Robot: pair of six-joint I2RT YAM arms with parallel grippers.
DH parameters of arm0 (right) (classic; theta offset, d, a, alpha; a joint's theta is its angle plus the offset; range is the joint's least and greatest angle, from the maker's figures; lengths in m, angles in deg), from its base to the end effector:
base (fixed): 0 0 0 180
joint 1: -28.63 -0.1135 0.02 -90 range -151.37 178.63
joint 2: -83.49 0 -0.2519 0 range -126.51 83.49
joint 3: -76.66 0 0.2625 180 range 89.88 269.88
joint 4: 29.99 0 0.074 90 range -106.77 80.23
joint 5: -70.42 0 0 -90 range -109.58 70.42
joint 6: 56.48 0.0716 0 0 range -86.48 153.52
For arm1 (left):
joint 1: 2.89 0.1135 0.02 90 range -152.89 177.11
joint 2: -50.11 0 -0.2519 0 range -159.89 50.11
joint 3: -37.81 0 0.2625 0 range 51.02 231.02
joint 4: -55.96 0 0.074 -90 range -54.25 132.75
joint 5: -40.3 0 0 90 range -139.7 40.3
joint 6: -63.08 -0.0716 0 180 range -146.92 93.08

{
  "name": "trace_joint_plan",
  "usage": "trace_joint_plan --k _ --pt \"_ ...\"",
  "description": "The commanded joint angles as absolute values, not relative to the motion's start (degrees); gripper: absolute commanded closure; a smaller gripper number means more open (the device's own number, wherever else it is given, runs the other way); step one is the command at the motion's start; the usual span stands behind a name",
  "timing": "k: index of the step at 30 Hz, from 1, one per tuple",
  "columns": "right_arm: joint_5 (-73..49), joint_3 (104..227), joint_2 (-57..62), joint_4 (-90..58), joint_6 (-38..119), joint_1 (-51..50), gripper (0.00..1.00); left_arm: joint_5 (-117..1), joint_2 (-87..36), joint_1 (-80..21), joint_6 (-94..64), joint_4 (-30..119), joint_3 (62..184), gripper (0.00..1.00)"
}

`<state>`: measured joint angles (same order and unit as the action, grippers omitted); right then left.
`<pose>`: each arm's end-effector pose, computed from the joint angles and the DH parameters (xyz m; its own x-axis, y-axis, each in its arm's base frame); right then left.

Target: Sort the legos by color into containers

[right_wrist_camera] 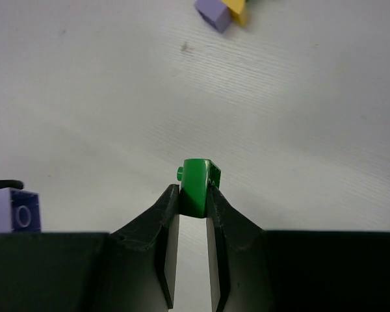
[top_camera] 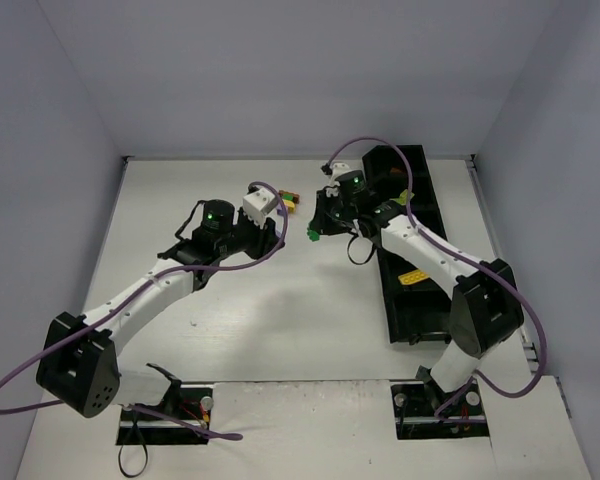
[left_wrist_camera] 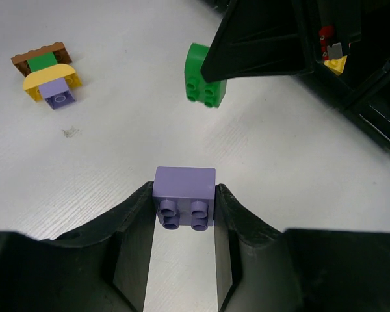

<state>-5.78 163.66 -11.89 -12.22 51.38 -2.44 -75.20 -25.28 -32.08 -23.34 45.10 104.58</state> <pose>0.3613 0.2377 0.2628 -0.5693 0.0047 -0.8221 -0.5358 0.7563 0.3754 0.2876 -0.1960 0.2717 -0.3402 0.1255 -0.9320 0.7748 0.5990 -0.2022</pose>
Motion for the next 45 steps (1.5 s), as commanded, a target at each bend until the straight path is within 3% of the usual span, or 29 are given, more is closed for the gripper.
trace_joint_plan --k 1,13,22,23,26,27,30,33,45 --pt "-15.0 162.7 -6.4 -14.3 51.5 -0.5 1.0 -75.9 -22.7 -31.8 -21.9 47.4 107.3 1.0" --pt "-26.9 156.2 -1.6 -14.0 58.2 15.7 1.0 -74.4 -18.3 -31.8 -18.4 44.8 105.8 1.0" --pt "-29.9 158.3 -7.3 -14.1 62.3 21.7 0.99 -74.7 -15.4 -31.8 -17.0 44.3 104.3 1.0" --pt "-30.0 158.5 -8.4 -14.1 62.3 22.0 0.97 -74.7 -15.2 -31.8 -16.9 44.2 104.1 1.0" --pt "-29.9 158.9 -10.0 -14.1 63.0 22.6 0.79 -74.9 -14.6 -31.8 -16.7 44.1 104.0 1.0" --pt "-29.5 159.0 -10.5 -14.1 63.0 22.7 0.68 -75.3 -14.6 -31.8 -16.5 44.1 104.0 1.0" --pt "-29.0 159.4 -10.9 -14.1 62.9 22.8 0.47 -76.2 -14.2 -32.0 -15.8 44.1 103.8 1.0" --pt "-28.1 160.1 -9.9 -14.0 62.2 22.8 0.35 -77.0 -14.3 -32.3 -15.1 44.3 104.0 1.0" --pt "-17.1 163.3 9.2 -12.1 55.8 24.0 0.22 -75.3 -22.3 -46.0 -15.5 47.0 110.4 1.0"
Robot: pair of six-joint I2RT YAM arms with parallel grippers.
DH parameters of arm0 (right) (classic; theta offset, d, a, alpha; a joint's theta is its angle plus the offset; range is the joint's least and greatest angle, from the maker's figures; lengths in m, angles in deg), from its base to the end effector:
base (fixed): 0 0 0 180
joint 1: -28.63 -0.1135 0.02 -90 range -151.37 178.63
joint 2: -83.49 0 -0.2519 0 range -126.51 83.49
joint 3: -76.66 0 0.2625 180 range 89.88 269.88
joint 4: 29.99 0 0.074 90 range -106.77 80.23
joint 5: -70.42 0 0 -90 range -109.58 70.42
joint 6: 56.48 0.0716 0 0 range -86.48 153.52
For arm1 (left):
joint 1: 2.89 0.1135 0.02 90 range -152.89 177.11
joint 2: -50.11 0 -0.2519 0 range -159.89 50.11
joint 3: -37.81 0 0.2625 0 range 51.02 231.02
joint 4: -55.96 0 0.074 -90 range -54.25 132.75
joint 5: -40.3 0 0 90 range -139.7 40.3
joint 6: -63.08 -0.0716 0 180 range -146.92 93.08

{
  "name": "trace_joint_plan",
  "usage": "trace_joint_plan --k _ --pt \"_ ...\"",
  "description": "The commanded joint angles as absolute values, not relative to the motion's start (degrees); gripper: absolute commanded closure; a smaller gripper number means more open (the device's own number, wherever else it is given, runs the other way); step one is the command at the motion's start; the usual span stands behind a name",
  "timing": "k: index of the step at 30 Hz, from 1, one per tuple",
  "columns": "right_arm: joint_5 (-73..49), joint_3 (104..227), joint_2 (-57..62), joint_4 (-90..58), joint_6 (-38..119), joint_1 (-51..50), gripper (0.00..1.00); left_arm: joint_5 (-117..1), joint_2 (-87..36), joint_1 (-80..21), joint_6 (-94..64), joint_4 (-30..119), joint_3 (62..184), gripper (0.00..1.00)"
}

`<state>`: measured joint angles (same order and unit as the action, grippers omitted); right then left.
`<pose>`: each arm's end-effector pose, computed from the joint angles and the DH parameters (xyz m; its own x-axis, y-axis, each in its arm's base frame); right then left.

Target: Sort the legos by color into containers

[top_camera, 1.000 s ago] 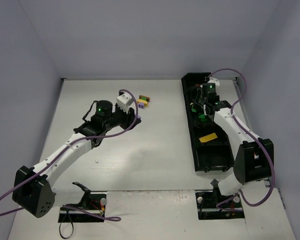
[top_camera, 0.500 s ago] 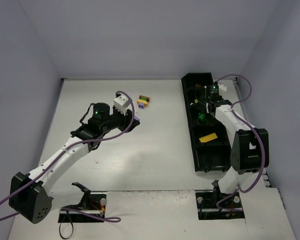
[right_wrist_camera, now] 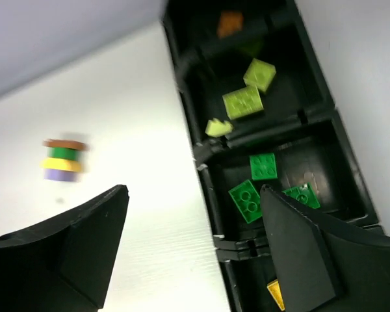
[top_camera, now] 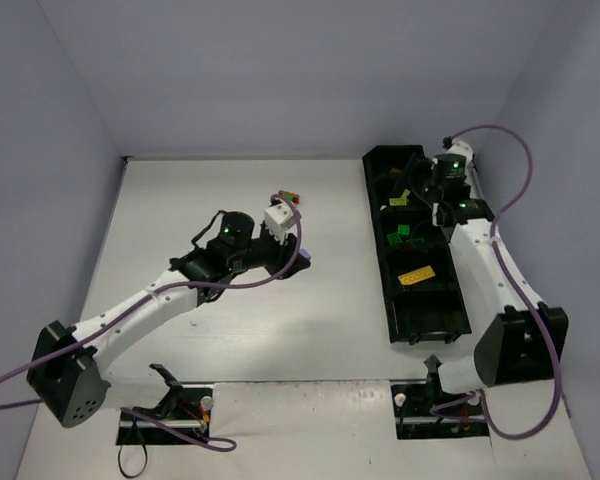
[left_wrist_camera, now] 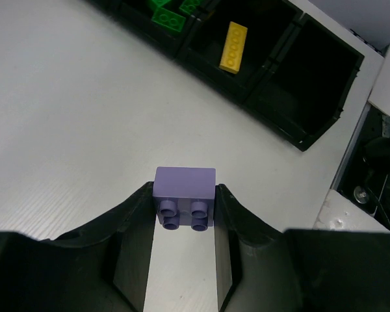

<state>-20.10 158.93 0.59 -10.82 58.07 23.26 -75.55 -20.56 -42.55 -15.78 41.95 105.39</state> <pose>0.3867 0.0357 0.3113 -0.3421 0.3851 -0.8571 0.0627 0.9195 0.3881 0.2349 -0.2353 0.2963 -0.3951 0.1017 -0.9130 0.8346 0.4551 -0.3105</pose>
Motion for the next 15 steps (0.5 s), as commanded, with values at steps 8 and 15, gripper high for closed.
trace_joint_plan --k 8,15 --pt "-16.4 163.6 26.5 -9.4 55.4 24.0 0.01 -71.9 -35.4 -58.2 -16.4 50.6 120.7 1.0" --pt "-14.1 164.3 32.7 -8.3 56.5 24.0 0.0 -69.6 -49.3 -66.4 -16.9 51.9 132.8 0.97"
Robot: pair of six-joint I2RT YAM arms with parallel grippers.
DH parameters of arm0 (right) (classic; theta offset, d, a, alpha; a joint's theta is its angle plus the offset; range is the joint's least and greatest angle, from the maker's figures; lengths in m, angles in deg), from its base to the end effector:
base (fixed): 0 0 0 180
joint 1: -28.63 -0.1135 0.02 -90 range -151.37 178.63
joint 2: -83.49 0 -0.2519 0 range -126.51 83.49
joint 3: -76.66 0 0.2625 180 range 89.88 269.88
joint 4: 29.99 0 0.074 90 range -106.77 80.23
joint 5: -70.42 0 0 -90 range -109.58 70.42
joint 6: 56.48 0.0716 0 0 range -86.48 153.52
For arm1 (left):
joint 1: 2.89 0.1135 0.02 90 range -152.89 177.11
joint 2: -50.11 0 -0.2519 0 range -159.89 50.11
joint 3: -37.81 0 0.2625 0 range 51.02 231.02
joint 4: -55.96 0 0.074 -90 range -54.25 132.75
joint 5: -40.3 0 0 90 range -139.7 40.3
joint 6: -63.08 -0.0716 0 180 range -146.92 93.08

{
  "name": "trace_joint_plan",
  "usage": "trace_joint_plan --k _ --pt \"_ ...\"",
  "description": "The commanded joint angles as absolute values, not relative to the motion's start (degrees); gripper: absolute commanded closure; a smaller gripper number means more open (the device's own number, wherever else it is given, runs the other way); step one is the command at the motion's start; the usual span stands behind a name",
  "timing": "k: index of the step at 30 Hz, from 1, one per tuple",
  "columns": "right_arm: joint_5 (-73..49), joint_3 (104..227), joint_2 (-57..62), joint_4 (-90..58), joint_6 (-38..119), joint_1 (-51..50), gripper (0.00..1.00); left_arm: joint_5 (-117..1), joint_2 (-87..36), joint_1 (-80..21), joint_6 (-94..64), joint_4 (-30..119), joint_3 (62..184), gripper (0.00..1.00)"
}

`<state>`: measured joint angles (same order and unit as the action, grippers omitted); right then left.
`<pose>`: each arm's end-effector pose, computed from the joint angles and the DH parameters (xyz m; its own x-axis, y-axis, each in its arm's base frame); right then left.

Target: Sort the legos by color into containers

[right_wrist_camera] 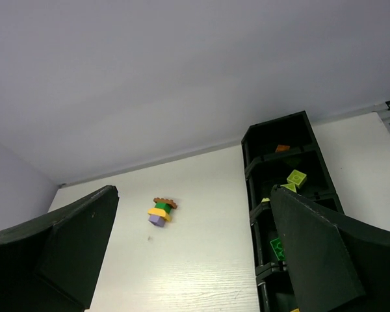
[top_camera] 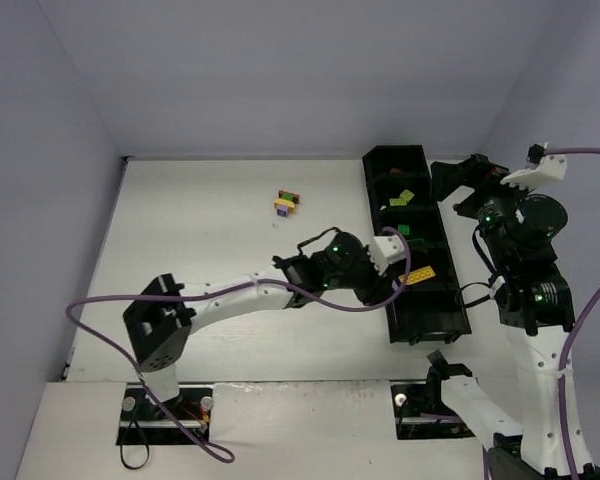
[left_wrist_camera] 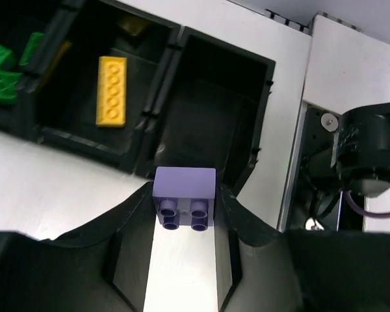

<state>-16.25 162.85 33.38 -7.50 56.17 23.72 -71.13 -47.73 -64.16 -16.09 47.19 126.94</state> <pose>0.2109 0.0223 0.4956 0.1615 0.3997 -0.9023 -0.2209 0.9057 0.3617 0.1924 -0.4054 0.2810 -0.3267 0.2320 -0.9162 0.9391 0.1888 -0.2870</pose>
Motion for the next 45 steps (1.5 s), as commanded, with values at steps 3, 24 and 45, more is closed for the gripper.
trace_joint_plan --k 3,24,45 --pt "-14.0 165.4 33.6 -7.1 56.4 24.0 0.0 -69.0 -55.8 -68.6 -15.3 53.1 137.0 0.94" --pt "-18.4 164.7 37.2 -3.4 51.0 15.2 0.0 -49.0 -67.1 -72.6 -11.0 50.8 149.0 0.27" --pt "-14.3 170.6 17.4 -3.7 52.6 15.7 0.0 -44.1 -57.7 -38.4 -6.1 33.0 139.5 0.26"
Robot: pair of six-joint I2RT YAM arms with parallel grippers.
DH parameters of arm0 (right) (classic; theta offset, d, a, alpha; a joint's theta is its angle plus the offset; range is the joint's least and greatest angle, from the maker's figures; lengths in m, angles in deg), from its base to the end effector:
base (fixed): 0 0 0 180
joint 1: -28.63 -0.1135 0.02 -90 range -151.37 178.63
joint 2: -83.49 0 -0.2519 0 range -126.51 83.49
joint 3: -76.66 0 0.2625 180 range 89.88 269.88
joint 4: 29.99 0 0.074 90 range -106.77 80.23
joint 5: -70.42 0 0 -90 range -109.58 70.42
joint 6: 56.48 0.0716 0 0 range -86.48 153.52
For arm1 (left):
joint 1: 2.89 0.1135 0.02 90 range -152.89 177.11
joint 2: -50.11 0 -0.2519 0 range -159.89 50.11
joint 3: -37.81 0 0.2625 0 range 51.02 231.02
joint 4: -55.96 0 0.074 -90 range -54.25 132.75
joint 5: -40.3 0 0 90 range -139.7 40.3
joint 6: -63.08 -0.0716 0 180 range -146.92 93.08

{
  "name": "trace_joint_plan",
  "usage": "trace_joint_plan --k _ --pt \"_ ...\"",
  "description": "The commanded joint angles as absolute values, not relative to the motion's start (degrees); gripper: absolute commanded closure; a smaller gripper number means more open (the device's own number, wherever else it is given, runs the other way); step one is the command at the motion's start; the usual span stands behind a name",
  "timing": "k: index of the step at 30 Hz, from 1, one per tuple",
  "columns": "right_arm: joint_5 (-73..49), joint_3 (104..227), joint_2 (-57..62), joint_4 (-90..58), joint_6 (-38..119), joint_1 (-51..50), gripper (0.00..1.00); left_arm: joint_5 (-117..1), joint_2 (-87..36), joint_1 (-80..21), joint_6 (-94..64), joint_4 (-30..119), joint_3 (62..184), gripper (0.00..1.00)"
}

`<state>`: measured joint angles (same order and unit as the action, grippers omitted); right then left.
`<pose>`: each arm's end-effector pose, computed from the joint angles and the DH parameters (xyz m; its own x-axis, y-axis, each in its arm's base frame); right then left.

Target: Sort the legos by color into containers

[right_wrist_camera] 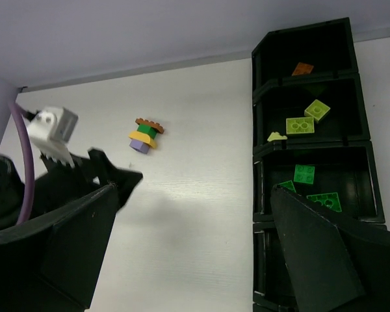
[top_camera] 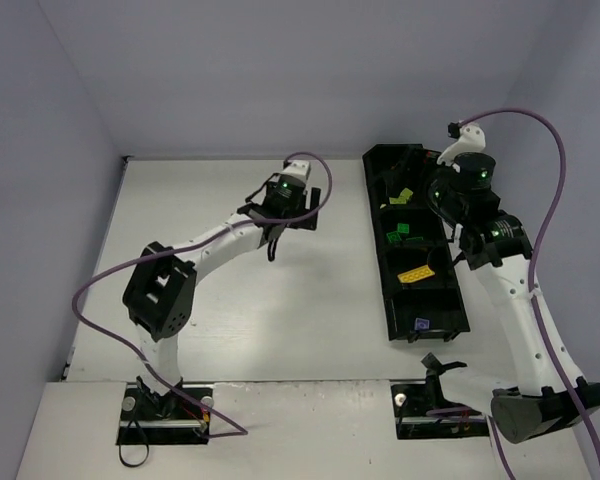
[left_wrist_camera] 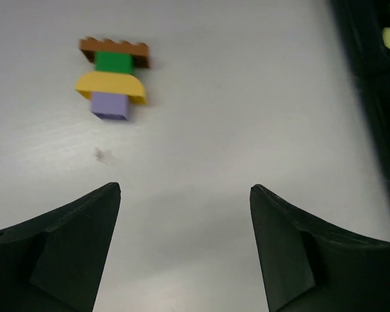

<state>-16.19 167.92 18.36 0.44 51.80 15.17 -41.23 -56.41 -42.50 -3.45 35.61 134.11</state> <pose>0.2857 0.0727 0.4467 -0.1601 0.2836 -0.9455 -0.2522 0.9143 0.3170 0.3724 -0.2945 0.2348 -0.5716 -0.0383 -0.8196 0.3328 0.9023 -0.2742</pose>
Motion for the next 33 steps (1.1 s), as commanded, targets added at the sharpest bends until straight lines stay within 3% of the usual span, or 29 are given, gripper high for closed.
trace_joint_plan --k 1,10,28,33 --pt "-13.6 170.4 17.0 -3.7 52.9 15.8 0.0 -44.7 -58.9 -37.2 -6.5 32.4 140.7 0.26" --pt "-12.8 167.6 14.1 -5.3 55.0 16.0 0.0 -49.4 -70.8 -28.7 -10.5 28.6 150.5 0.28" --pt "-13.6 164.8 11.5 -6.8 58.0 15.9 0.0 -54.7 -78.7 -27.8 -14.7 29.7 158.1 0.33" --pt "-13.4 164.5 11.4 -6.8 58.3 15.9 0.0 -54.4 -80.8 -27.7 -14.3 29.2 160.2 0.4"
